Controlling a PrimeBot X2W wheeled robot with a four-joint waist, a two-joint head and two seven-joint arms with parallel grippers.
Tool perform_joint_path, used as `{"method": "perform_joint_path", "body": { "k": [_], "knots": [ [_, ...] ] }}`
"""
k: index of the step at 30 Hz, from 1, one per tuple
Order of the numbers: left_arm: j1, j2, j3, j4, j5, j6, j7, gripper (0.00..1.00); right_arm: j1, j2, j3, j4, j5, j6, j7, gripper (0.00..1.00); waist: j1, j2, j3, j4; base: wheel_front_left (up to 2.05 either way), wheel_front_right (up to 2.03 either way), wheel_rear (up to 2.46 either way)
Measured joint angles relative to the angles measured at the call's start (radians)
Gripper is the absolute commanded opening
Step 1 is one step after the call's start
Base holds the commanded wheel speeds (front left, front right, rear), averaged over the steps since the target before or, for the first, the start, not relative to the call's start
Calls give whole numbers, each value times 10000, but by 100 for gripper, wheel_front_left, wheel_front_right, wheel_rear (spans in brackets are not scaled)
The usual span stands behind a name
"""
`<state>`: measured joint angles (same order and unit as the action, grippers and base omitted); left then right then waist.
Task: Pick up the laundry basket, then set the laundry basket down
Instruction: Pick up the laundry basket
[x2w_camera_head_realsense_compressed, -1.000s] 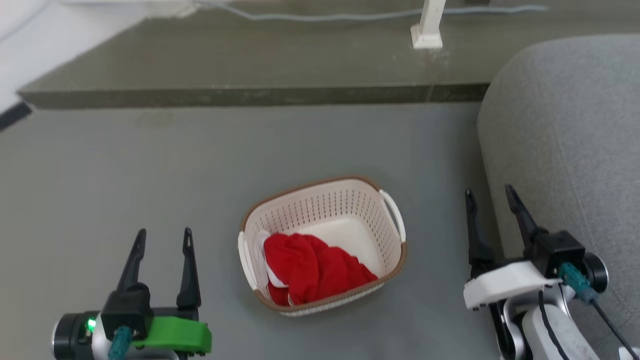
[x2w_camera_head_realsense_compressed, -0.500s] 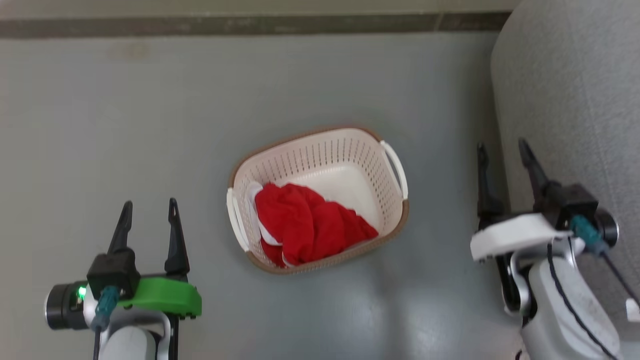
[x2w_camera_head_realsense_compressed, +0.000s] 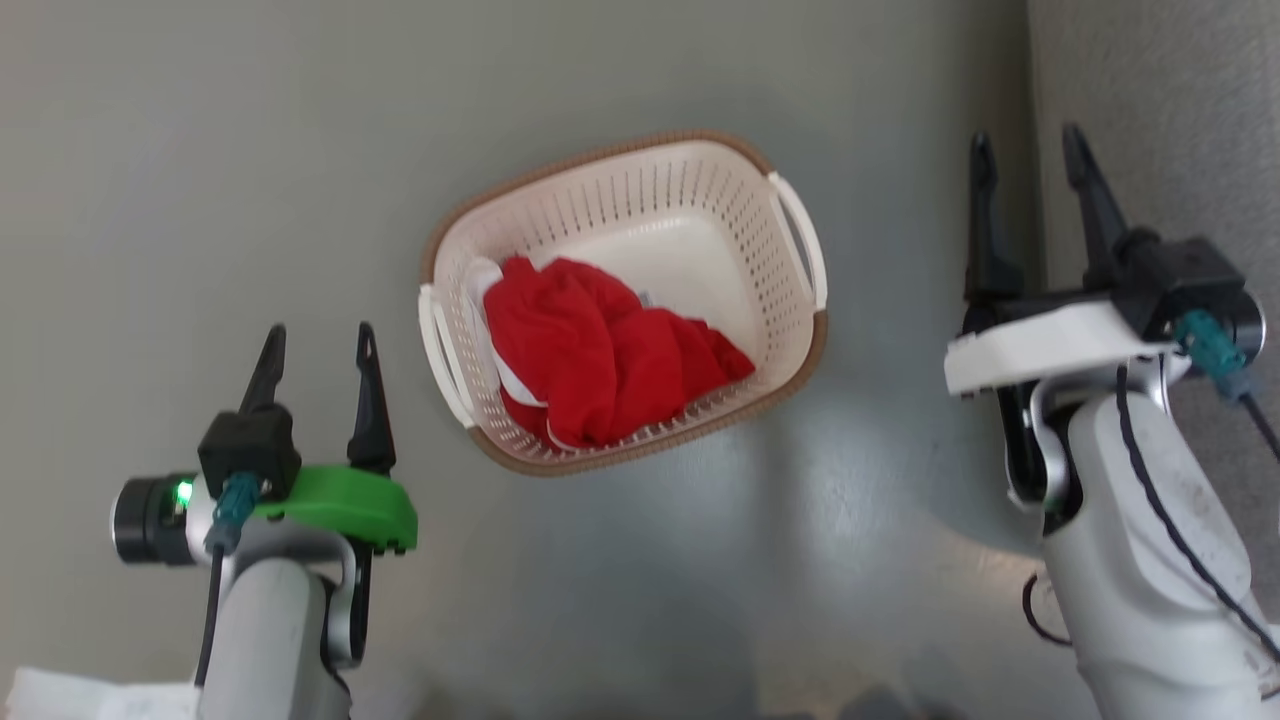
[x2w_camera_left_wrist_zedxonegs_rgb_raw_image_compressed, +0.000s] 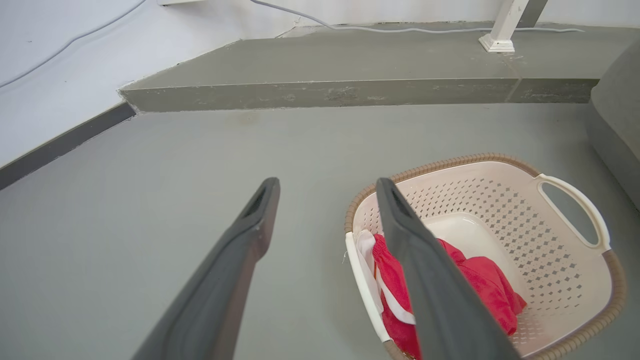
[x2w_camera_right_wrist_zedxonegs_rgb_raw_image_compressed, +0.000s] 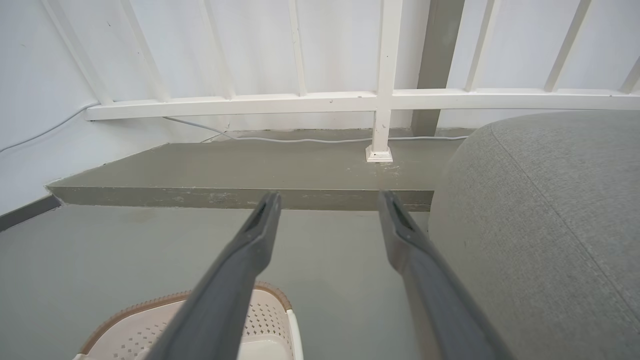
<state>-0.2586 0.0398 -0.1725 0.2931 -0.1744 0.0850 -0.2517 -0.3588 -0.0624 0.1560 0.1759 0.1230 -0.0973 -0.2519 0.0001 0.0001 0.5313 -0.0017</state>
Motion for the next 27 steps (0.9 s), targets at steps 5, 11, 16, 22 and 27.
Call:
{"method": "perform_joint_path", "body": {
  "k": [5, 11, 16, 22, 27],
  "knots": [
    [-644, -21, -184, 389, -71, -59, 0, 100, -647, 0, 35, -186, -2, 6, -2, 100, 0, 0, 714, -64, 0, 0, 0],
    [-1389, -36, -213, 1122, -77, -102, 0, 100, -1339, -2, 27, -593, -13, 6, -29, 100, 0, 0, 1566, -207, 0, 0, 0],
    [-2129, -50, -293, 1626, -90, -203, 0, 100, -1761, 0, -163, -790, -15, 4, -29, 100, 1, 0, 2259, -360, 0, 0, 0],
    [-2415, -96, -320, 2466, -159, -307, 0, 100, -1914, 2, -247, -803, -15, 2, -29, 100, 1, 0, 2874, -518, 0, 0, 0],
    [-2764, -100, -217, 2846, -161, -305, 0, 100, -2059, 2, -236, -807, -15, 2, -29, 100, 1, 0, 3150, -638, 0, 0, 0]
  ]
}}
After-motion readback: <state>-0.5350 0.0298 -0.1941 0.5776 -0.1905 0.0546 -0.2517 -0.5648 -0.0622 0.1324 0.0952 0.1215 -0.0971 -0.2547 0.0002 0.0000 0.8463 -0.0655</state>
